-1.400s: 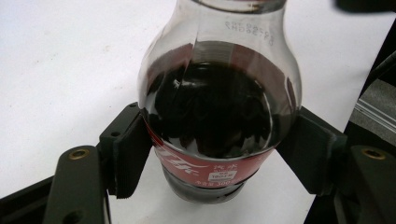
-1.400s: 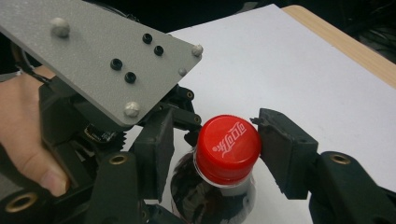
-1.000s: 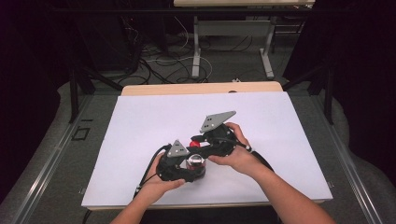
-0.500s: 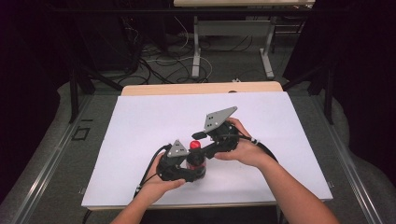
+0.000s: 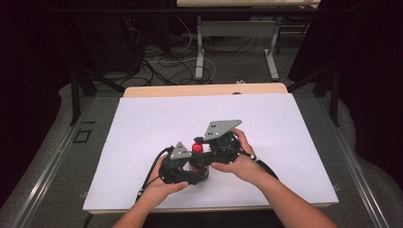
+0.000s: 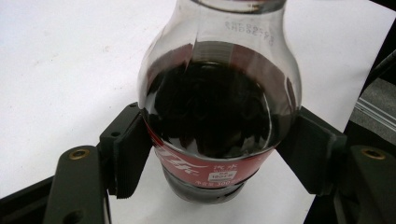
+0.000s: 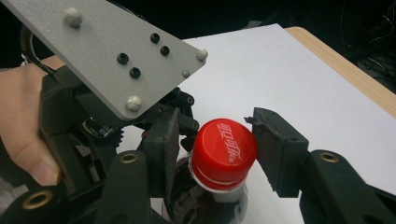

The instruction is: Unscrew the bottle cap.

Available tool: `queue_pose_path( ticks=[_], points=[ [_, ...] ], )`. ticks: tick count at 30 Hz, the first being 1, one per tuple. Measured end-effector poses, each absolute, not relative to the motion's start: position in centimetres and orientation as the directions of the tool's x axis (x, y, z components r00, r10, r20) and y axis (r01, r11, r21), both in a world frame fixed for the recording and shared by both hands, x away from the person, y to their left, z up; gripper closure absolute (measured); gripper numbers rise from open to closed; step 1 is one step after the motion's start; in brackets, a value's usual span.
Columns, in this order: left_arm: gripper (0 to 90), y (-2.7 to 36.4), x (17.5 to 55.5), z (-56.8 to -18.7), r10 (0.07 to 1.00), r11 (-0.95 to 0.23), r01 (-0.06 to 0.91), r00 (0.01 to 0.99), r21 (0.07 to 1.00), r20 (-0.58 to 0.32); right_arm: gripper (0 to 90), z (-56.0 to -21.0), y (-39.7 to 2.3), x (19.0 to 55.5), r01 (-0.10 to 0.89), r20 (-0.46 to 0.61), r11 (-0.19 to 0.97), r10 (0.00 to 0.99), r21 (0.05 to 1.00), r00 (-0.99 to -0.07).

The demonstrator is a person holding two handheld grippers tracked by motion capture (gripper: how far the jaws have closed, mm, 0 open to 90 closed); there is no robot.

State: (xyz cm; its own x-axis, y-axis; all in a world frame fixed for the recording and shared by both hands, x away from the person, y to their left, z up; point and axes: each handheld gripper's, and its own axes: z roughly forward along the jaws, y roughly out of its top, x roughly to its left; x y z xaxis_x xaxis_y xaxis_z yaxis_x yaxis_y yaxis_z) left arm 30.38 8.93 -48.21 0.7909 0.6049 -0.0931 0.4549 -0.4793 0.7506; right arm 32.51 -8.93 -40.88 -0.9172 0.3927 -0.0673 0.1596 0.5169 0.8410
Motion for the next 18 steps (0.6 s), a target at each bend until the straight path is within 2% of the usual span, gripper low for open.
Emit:
queue_pose_path(
  ticks=[8, 15, 18],
  points=[
    [30.7, 8.8, 30.3, -48.2, 0.596, -0.484, 0.439, 0.799, 0.757, -0.082, 60.0, -40.8, -8.5, 33.0, 0.156, -0.063, 0.525, 0.376, 0.837, -0.925],
    [30.7, 8.8, 30.2, -48.1, 0.583, -0.493, 0.423, 0.809, 0.761, -0.072, 61.2, -40.3, -9.3, 34.8, 0.124, -0.001, 0.547, 0.222, 0.828, -0.975],
    [30.7, 8.7, 30.1, -48.2, 0.585, -0.488, 0.441, 0.806, 0.753, -0.093, 61.2, -39.9, -9.8, 35.5, 0.124, 0.025, 0.537, 0.188, 0.834, -0.982]
  ],
)
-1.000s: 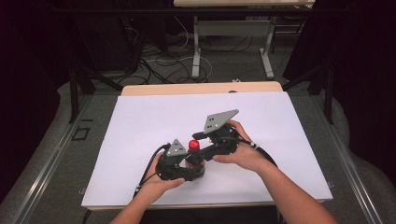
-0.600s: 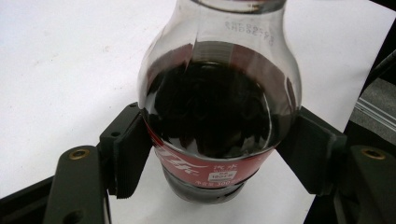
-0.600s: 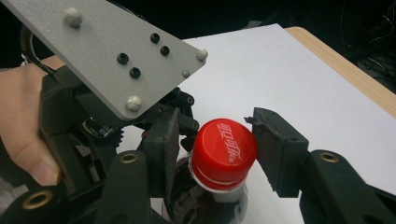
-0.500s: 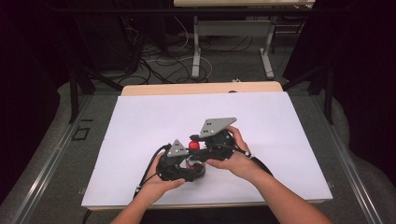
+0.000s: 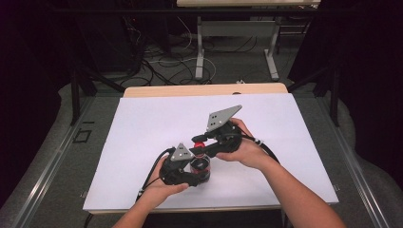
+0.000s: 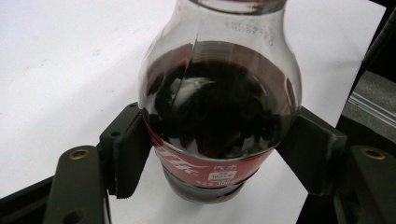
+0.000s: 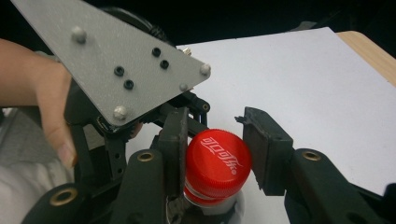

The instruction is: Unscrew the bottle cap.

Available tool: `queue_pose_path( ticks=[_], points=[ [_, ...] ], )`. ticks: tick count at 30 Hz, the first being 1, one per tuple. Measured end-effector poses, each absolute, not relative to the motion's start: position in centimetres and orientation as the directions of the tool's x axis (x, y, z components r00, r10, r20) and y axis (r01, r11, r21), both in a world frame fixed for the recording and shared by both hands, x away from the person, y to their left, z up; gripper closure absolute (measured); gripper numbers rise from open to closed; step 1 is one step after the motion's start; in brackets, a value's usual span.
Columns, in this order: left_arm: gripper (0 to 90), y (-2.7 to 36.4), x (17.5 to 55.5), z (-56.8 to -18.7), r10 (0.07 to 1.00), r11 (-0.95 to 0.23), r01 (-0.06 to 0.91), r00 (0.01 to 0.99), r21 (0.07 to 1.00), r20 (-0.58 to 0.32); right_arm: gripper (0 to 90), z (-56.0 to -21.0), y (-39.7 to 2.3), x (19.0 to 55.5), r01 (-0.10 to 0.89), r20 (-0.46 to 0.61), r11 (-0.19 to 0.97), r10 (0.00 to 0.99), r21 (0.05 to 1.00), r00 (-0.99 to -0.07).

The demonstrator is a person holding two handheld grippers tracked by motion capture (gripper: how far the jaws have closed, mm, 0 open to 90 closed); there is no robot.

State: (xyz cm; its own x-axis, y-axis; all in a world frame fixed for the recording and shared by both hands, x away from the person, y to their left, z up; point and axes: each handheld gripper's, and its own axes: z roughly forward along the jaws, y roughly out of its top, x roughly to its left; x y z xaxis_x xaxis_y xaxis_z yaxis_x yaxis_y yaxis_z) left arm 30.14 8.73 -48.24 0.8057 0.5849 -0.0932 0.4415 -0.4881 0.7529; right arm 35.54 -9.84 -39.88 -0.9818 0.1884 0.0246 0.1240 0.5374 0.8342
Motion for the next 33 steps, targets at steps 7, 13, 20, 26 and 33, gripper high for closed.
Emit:
queue_pose_path(
  ticks=[7, 13, 20, 26, 33],
  points=[
    [30.6, 8.8, 30.3, -48.4, 0.596, -0.483, 0.45, 0.797, 0.751, -0.094, 61.1, -39.9, -10.0, 35.2, 0.132, 0.015, 0.537, 0.217, 0.833, -0.976],
    [30.6, 9.3, 30.7, -48.5, 0.61, -0.477, 0.456, 0.787, 0.751, -0.09, 61.1, -39.9, -10.1, 35.1, 0.126, -0.008, 0.536, 0.242, 0.835, -0.97],
    [30.6, 10.0, 31.1, -48.5, 0.633, -0.454, 0.47, 0.768, 0.757, -0.098, 61.1, -40.1, -10.9, 35.2, 0.152, 0.003, 0.525, 0.273, 0.838, -0.962],
    [30.6, 10.4, 31.4, -48.6, 0.65, -0.443, 0.472, 0.755, 0.762, -0.09, 61.1, -40.9, -11.7, 35.2, 0.175, 0.008, 0.537, 0.298, 0.825, -0.954],
    [30.5, 10.8, 31.8, -48.4, 0.662, -0.433, 0.476, 0.744, 0.766, -0.089, 61.1, -42.5, -12.8, 34.9, 0.218, 0.024, 0.533, 0.347, 0.818, -0.937]
  ],
)
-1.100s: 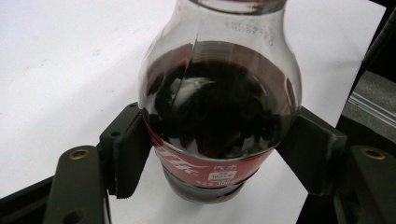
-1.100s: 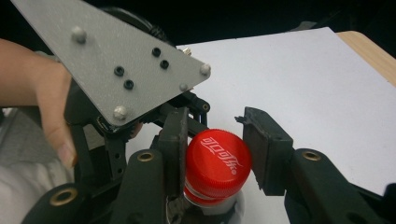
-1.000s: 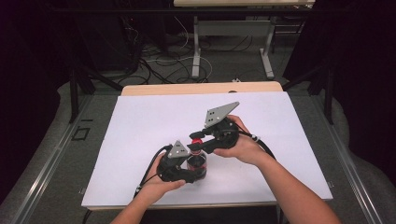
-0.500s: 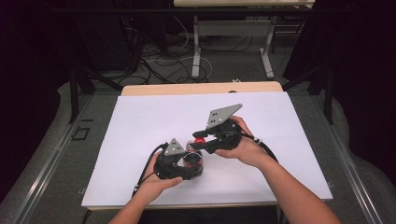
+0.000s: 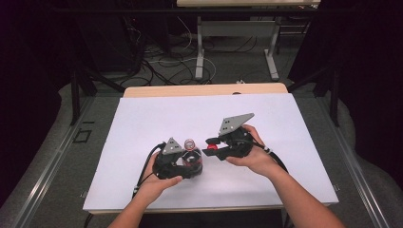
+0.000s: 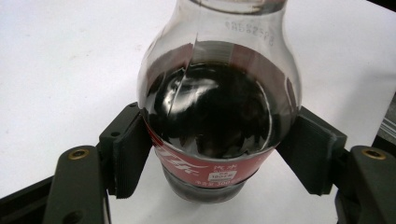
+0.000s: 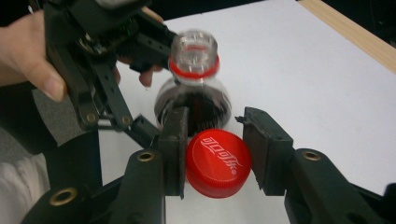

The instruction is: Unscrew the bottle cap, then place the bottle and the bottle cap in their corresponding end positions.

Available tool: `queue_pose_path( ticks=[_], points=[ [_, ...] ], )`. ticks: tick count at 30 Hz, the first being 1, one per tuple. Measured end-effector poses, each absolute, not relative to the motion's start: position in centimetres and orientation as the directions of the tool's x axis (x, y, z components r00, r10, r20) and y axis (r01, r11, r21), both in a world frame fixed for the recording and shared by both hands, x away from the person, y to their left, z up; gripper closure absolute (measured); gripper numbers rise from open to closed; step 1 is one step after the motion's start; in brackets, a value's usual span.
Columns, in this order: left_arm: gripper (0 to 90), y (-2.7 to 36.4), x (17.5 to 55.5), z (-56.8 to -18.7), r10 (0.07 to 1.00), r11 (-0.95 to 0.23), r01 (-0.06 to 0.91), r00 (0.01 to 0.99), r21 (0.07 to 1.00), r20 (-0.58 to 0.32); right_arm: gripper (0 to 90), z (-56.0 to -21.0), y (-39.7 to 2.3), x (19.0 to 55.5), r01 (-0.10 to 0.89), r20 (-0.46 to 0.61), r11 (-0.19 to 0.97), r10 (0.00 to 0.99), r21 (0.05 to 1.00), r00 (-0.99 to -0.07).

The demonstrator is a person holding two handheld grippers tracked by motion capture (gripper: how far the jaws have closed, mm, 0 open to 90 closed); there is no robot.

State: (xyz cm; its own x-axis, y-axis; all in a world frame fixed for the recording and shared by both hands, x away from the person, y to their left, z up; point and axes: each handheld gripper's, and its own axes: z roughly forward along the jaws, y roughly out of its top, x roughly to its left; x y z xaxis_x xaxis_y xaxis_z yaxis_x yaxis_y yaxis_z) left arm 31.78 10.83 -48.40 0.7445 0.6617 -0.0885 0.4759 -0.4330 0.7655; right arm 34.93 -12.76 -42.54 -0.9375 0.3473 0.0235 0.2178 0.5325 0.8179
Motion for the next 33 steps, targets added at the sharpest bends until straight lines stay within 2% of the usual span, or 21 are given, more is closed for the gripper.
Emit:
queue_pose_path(
  ticks=[15, 24, 33],
  points=[
    [30.5, 10.6, 32.8, -47.6, 0.684, -0.414, 0.481, 0.724, 0.773, -0.084, 61.1, -46.0, -15.0, 34.4, 0.302, 0.041, 0.518, 0.455, 0.8, -0.89],
    [30.5, 9.8, 34.3, -46.8, 0.686, -0.403, 0.471, 0.723, 0.785, -0.082, 61.1, -47.9, -16.8, 34.5, 0.366, 0.066, 0.473, 0.538, 0.801, -0.84],
    [30.5, 8.9, 36.3, -46.3, 0.7, -0.393, 0.477, 0.709, 0.786, -0.081, 61.1, -48.9, -18.3, 34.6, 0.399, 0.073, 0.456, 0.582, 0.795, -0.81]
  ],
)
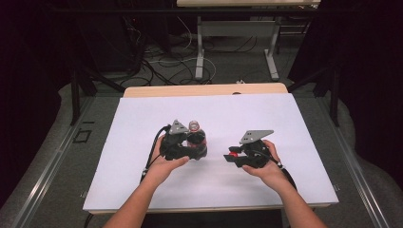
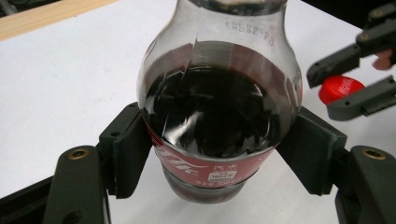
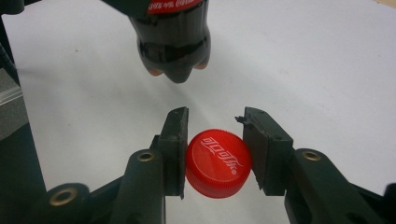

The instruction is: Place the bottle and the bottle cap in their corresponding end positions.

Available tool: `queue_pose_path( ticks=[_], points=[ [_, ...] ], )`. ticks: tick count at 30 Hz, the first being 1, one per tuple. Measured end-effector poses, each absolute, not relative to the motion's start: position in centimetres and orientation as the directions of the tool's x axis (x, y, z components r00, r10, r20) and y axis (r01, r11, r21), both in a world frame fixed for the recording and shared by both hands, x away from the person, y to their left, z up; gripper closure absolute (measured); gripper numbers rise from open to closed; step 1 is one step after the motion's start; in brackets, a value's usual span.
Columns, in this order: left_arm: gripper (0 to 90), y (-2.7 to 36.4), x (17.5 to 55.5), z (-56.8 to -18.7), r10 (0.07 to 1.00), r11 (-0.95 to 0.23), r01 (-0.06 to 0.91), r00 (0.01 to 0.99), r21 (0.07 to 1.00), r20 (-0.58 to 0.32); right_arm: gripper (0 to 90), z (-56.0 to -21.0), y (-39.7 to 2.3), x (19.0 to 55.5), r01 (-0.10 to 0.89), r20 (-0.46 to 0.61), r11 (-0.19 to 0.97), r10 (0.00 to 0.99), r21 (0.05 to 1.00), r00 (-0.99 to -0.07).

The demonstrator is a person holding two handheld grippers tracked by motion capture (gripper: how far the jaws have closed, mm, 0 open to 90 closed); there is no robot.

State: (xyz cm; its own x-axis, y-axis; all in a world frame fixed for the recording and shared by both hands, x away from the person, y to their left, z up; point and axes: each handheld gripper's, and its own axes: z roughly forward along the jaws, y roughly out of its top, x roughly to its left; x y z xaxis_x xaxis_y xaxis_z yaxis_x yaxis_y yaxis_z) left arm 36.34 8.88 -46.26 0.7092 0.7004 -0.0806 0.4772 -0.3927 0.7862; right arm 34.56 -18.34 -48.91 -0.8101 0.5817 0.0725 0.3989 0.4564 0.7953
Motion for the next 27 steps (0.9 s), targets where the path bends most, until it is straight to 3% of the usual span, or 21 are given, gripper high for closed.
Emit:
queue_pose_path(
  ticks=[27],
  points=[
    [30.4, 6.7, 41.8, -46.2, 0.748, -0.351, 0.504, 0.658, 0.789, -0.088, 61.1, -50.7, -20.5, 34.7, 0.467, 0.116, 0.4, 0.648, 0.789, -0.752]
  ],
)
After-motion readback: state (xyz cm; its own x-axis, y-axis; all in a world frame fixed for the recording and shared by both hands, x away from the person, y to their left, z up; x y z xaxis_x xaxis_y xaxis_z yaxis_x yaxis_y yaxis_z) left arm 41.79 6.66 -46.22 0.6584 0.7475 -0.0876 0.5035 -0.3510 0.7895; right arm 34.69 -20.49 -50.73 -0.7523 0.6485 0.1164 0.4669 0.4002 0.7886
